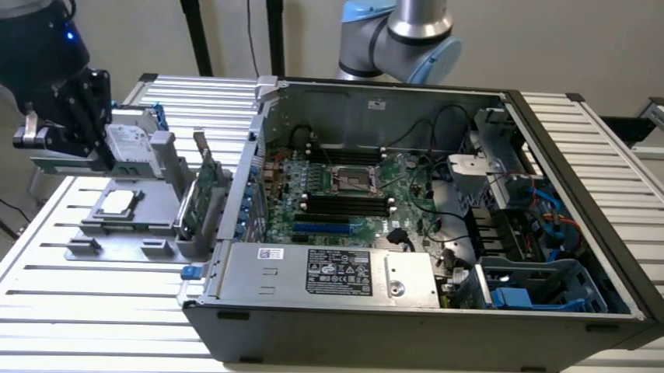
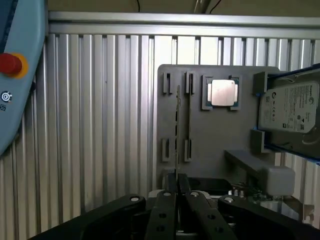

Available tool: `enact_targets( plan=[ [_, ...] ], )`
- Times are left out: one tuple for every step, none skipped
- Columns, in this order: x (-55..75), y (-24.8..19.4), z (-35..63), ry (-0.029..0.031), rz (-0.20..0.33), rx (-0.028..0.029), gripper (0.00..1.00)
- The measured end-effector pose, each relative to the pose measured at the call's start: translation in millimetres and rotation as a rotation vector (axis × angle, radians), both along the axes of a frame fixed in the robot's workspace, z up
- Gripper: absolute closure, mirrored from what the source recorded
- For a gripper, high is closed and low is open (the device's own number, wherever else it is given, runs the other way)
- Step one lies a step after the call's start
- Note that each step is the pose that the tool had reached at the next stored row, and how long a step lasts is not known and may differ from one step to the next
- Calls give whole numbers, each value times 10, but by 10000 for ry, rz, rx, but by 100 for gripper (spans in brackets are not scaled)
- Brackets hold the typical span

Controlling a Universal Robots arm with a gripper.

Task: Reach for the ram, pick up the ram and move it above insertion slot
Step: 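Pick up the ram and move it above insertion slot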

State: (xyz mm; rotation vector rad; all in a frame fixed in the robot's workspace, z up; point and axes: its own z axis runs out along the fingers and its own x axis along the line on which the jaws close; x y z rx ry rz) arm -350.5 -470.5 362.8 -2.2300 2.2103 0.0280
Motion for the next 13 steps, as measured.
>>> enact_targets(
  plan=[
    [30,5,31,-2,0,1,87],
    [58,8,54,-1,0,1,87],
    [88,12,72,-1,-1,4,87],
    [121,14,85,1,0,10,87],
    [157,16,94,1,0,19,87],
    [194,19,103,2,0,28,87],
    [231,21,112,2,0,38,87],
    [270,24,121,2,0,49,87],
    [307,26,129,2,0,59,87],
    [343,29,137,3,0,69,87],
    [379,32,145,3,0,78,87],
    [415,34,153,3,0,89,87],
    [451,36,162,3,0,99,87]
  ],
)
